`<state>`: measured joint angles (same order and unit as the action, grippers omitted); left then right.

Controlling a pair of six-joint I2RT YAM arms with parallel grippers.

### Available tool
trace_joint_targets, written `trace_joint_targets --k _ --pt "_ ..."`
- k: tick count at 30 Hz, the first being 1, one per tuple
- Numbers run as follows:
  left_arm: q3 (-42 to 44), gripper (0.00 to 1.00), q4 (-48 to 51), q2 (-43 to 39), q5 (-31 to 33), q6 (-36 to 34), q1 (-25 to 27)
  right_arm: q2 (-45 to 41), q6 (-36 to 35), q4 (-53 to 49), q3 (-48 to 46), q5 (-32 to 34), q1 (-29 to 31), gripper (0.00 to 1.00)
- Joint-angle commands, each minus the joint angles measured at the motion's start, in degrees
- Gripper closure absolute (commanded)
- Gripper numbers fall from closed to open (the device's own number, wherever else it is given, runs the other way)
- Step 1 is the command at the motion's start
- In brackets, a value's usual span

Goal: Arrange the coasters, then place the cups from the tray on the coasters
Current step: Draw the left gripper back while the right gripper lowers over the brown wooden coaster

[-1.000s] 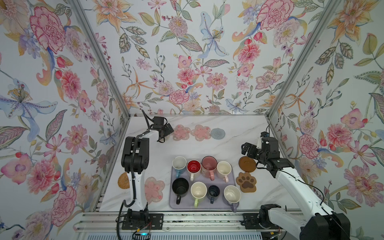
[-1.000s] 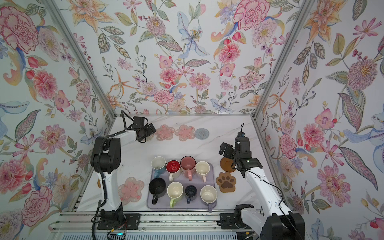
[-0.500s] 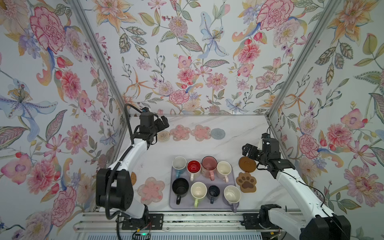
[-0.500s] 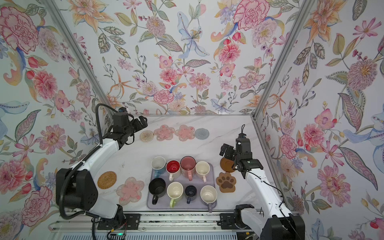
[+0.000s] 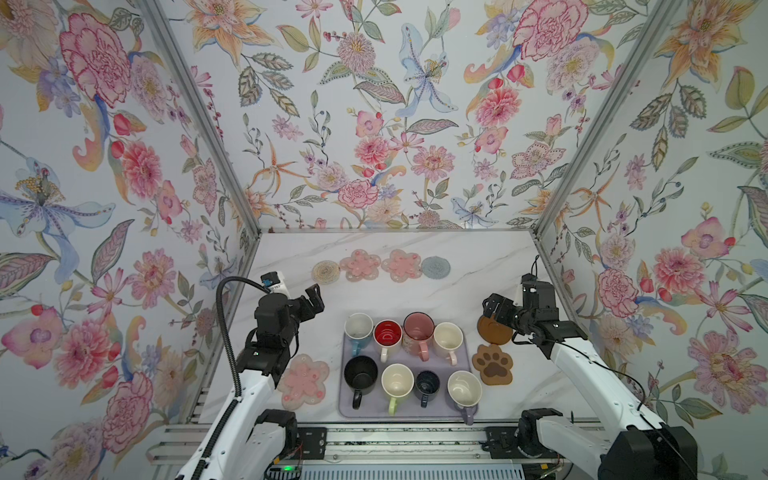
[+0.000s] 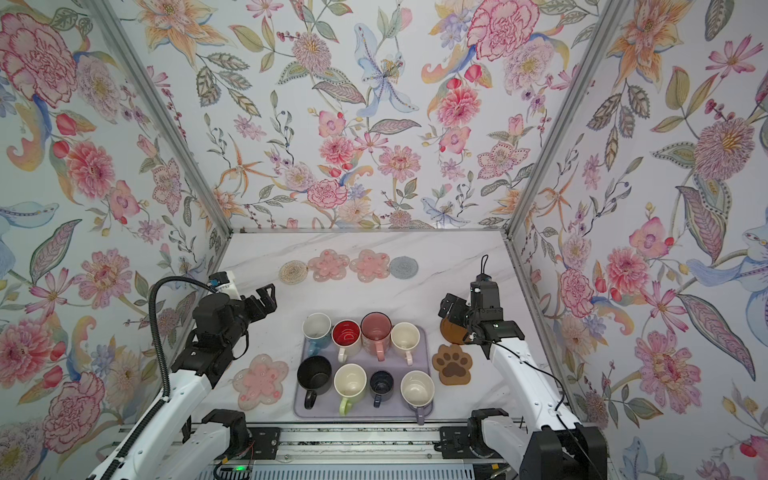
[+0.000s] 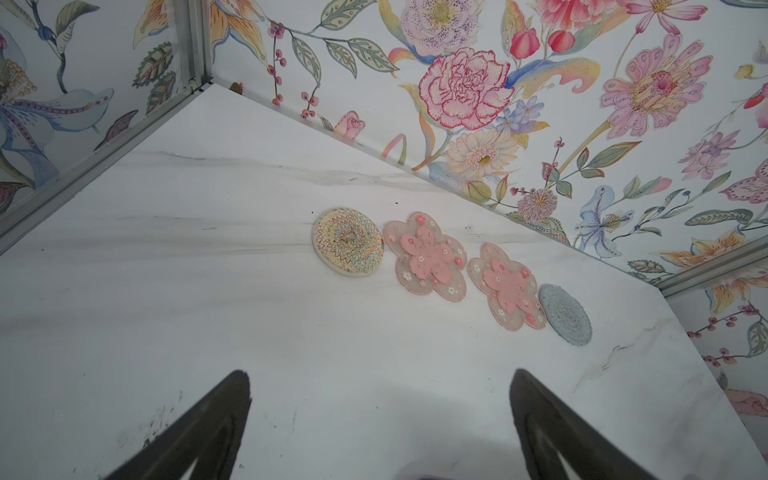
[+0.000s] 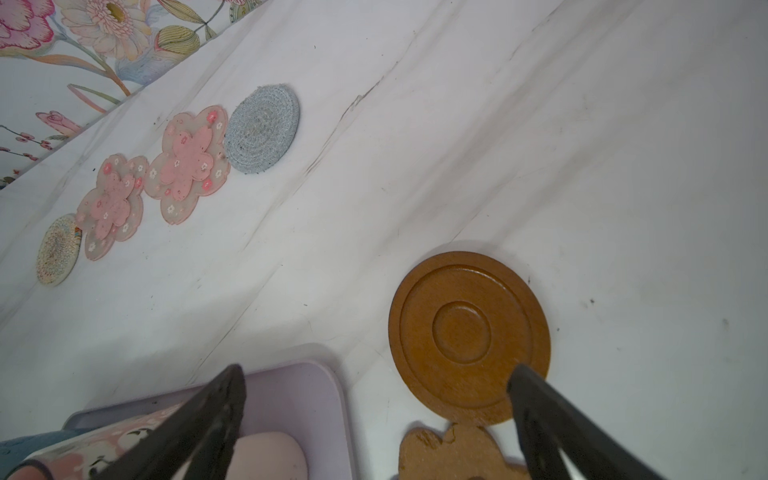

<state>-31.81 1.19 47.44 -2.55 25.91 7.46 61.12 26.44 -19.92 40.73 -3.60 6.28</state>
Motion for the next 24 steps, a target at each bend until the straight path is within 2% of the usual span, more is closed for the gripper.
trace_joint_targets --k 1,11,24 --pt "1.1 0.01 -0.8 -0.4 1.0 -0.6 0.2 -0.2 1.3 -0.8 -1.1 -1.2 -0.2 0.01" --pt "1.5 0.01 -0.3 -1.0 -0.2 0.2 0.2 1.1 1.7 -0.6 -3.5 -2.0 -0.2 0.01" --pt "3.1 0.01 1.6 -3.9 1.1 0.3 0.2 11.0 2.1 5.3 -4.3 -4.3 0.7 0.01"
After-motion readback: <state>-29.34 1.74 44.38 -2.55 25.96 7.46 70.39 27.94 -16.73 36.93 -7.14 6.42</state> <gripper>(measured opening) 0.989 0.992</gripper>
